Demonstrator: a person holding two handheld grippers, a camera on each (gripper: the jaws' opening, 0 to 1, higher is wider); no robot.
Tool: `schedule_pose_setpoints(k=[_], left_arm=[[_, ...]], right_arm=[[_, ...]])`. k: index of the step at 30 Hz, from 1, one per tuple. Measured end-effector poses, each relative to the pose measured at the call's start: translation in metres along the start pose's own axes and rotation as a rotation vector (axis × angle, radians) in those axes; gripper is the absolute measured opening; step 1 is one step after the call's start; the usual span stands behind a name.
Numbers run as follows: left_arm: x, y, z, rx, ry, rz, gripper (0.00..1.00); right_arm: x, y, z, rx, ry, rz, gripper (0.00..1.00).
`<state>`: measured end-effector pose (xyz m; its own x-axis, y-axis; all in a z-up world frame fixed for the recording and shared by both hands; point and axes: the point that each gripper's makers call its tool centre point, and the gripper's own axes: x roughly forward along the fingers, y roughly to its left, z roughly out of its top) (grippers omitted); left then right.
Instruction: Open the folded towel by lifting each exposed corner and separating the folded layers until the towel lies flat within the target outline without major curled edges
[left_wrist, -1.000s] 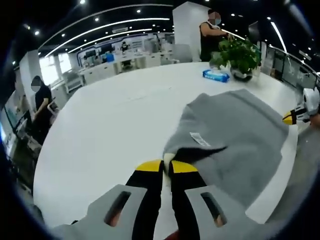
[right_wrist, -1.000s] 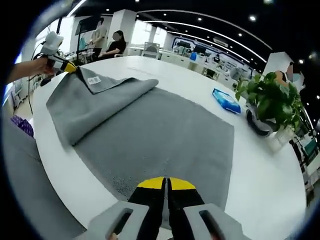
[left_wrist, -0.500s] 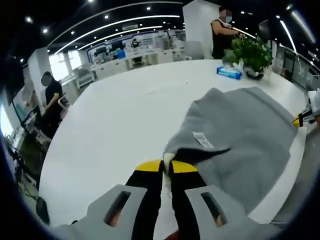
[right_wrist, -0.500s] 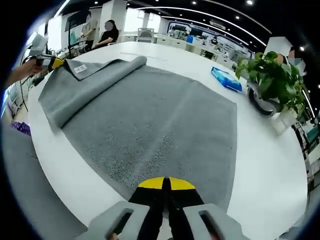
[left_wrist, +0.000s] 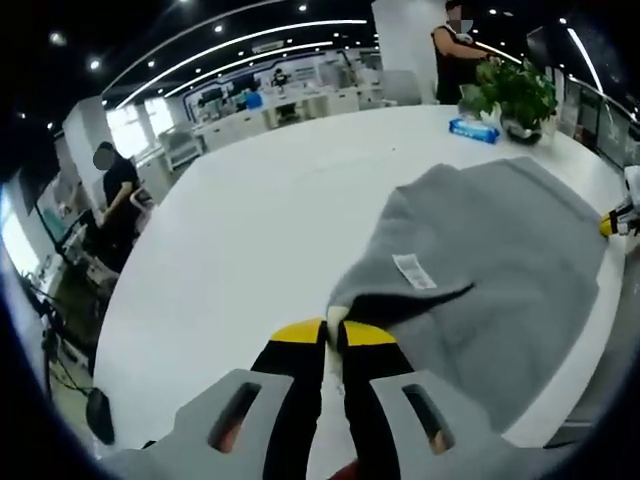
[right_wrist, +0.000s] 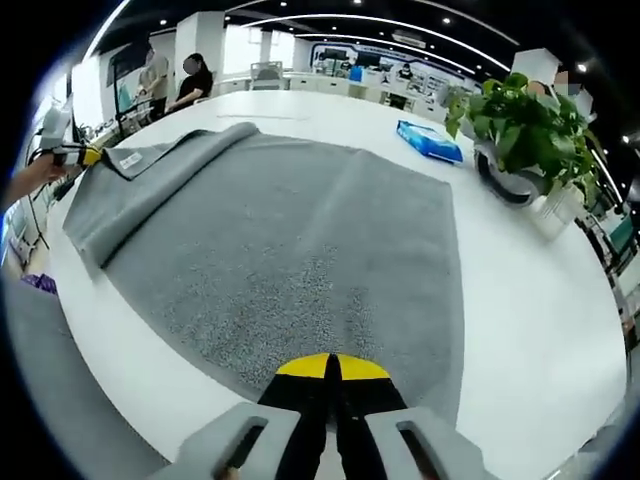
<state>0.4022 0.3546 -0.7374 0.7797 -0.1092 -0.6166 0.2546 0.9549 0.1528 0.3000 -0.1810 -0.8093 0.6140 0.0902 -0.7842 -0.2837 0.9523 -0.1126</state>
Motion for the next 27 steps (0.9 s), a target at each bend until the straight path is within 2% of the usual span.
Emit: schedule_pose_setpoints(k=[8,13,17,22,27], left_arm=[[0.003,0.020,-0.012,-0.054,0.029,0.042,0.05],[0.005,0.021,-0.015,-0.067,0.034,0.048,0.05],[0.007,0.022,-0.019,-0.070,0.048,0.047,0.05],[0.011,0.022,-0.022,-0.069,0.061,0.046,0.05],[0.017,0.021,-0.026,-0.085,0.073,0.042,0.04]], right_arm=[[-0.002,-0.017,-0.006,0.007,0.019,-0.029,0.00],[-0.003,-0.026,-0.009,0.008,0.036,-0.038,0.00],[-0.004,-0.032,-0.012,0.055,0.032,-0.028,0.00],[-0.006,-0.036,-0.014,0.021,0.042,-0.049,0.00],[-0.008,-0.043,-0.019,0.030,0.049,-0.061,0.00]])
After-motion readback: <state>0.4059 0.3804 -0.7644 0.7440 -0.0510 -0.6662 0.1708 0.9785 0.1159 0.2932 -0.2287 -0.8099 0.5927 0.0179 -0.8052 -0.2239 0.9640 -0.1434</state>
